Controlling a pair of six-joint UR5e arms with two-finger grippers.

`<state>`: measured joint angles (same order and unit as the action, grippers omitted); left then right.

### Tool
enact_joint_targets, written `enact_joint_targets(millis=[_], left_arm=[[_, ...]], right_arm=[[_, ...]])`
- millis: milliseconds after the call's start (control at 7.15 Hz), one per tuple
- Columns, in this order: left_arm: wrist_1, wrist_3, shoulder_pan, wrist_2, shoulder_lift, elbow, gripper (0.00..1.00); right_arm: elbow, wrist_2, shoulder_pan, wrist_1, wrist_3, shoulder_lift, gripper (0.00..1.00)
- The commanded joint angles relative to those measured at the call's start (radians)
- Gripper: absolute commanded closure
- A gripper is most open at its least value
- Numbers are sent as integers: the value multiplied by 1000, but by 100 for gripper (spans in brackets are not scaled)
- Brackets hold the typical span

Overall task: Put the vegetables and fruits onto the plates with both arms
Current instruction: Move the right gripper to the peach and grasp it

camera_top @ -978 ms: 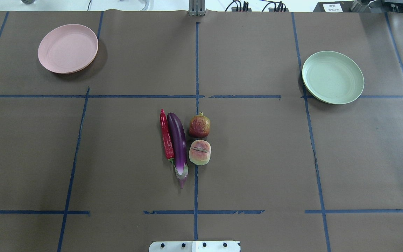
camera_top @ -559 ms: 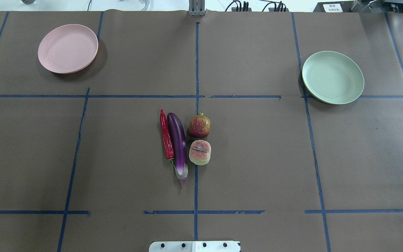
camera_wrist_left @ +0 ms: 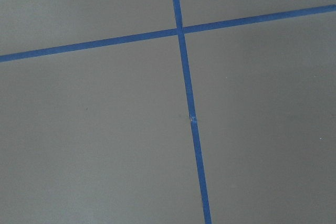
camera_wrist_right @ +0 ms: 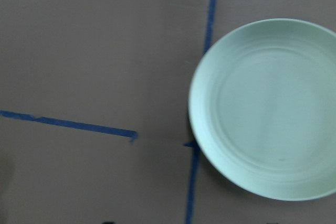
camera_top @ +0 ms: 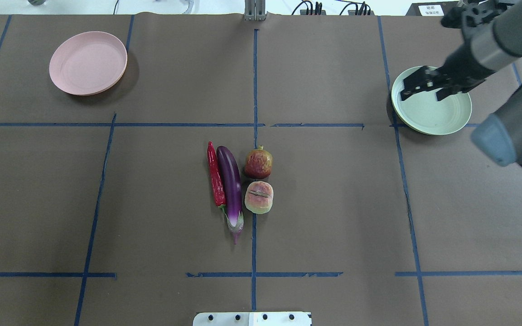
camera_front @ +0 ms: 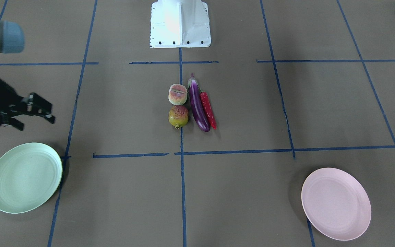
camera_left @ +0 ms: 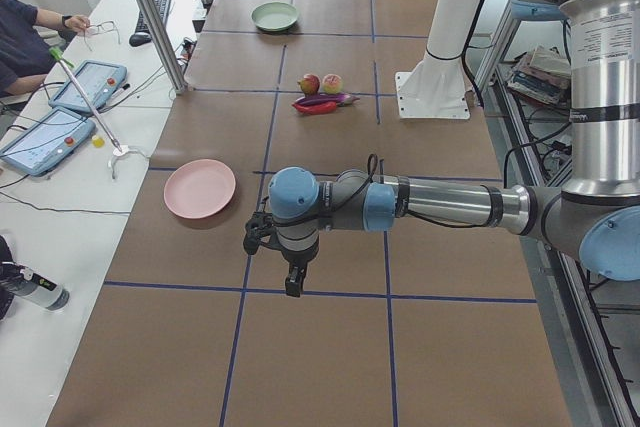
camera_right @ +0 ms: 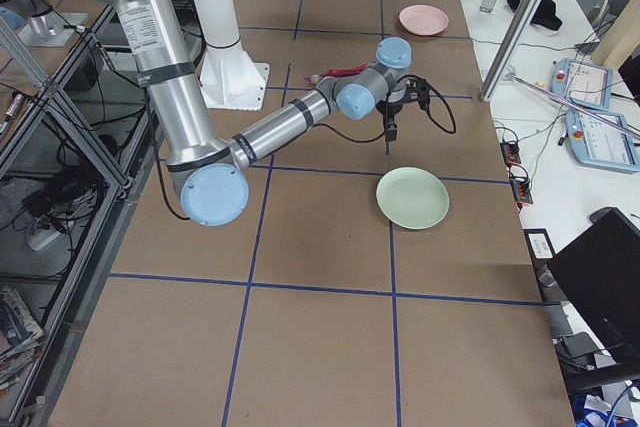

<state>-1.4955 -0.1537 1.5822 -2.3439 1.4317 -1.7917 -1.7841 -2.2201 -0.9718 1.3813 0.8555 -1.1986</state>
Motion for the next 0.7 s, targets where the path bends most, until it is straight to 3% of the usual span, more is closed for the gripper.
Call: enact_joint_targets(millis=[0, 280, 419, 559], left_arm=[[0, 0, -1, 0, 1, 0, 0], [0, -1, -1, 0, 1, 0, 0], [0, -1, -1, -2, 3, 0, 0], [0, -1, -1, 0, 1, 0, 0]], right_arm=[[9, 249, 265, 10, 302, 153, 0], [14, 435, 423, 254, 395, 332, 0], [61, 485, 470, 286, 439, 394, 0], [174, 497, 493, 292, 453, 478, 0]])
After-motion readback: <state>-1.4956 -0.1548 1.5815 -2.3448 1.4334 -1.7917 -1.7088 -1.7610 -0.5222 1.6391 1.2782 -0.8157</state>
